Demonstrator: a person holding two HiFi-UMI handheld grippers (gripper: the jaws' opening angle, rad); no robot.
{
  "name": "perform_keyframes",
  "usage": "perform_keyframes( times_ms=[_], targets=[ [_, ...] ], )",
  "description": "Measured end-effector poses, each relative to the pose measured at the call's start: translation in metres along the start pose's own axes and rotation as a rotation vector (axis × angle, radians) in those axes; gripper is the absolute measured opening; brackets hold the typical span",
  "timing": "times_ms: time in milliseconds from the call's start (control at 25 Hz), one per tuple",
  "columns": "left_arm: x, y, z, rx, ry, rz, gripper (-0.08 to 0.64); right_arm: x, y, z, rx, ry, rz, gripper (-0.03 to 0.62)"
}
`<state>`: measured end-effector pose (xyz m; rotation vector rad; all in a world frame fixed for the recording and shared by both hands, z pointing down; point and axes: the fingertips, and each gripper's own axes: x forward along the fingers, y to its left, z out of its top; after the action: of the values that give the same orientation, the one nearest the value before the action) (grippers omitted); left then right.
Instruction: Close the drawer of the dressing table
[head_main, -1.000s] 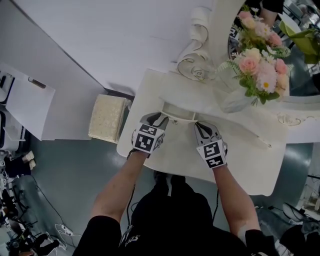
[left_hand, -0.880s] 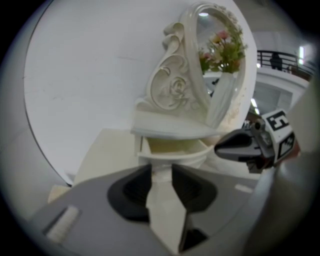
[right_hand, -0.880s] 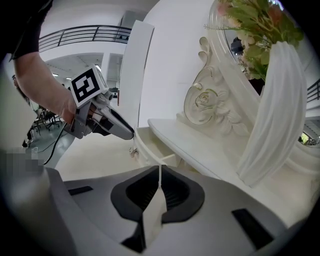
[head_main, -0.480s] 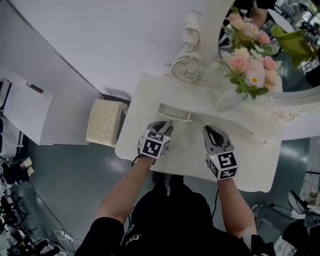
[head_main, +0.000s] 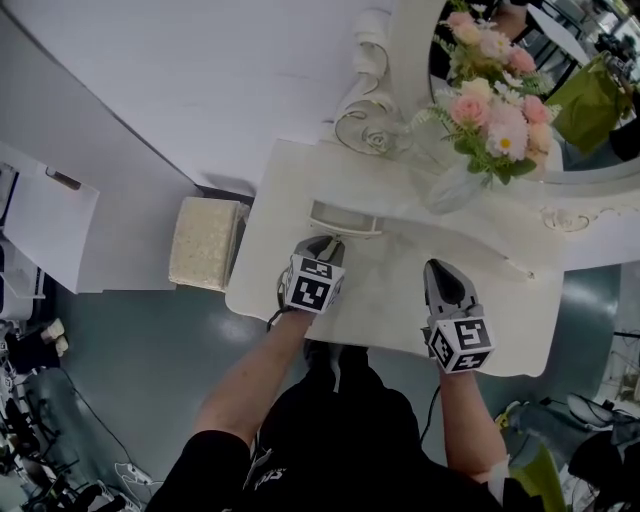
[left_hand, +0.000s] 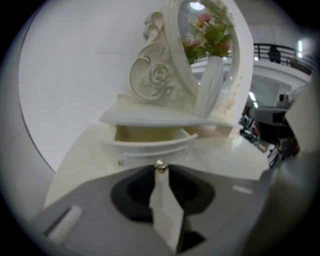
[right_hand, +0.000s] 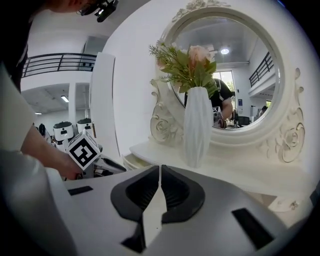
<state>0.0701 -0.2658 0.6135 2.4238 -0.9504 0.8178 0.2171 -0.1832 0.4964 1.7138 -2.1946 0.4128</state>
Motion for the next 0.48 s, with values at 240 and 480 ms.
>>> perform_keyframes(
  times_ms=[240, 480],
  targets=[
    [0.004, 0.005, 0.003, -0.015, -0.012, 0.008, 0.091, -0.007, -0.01, -0.009, 0.026, 0.005, -0.025, 0.009],
    [0.011, 0.016, 0.016, -0.012, -0.014, 0.025, 0.089, -0.011, -0.014, -0.016, 0.063, 0.013, -0.024, 0.009]
  ],
)
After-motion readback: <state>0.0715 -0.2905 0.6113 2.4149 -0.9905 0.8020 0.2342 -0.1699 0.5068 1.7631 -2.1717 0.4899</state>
